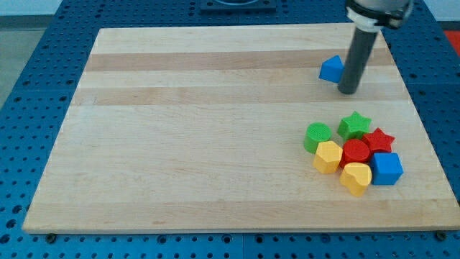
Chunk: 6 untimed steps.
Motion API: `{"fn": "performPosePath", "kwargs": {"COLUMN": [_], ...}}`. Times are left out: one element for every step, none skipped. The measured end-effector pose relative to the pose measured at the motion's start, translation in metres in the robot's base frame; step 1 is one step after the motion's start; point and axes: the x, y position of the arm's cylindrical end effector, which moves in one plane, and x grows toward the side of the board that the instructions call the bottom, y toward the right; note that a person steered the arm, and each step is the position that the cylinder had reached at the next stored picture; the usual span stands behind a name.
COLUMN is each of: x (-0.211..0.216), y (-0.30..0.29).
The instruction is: Place your arm to the bottom of the blue cube
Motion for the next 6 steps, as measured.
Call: {"fn": "performPosePath", "kwargs": {"x": [0.031, 0.065, 0.109, 0.159, 0.197, 0.218], "y": [0.032, 0.057, 0.060, 0.060, 0.049, 0.026]}}
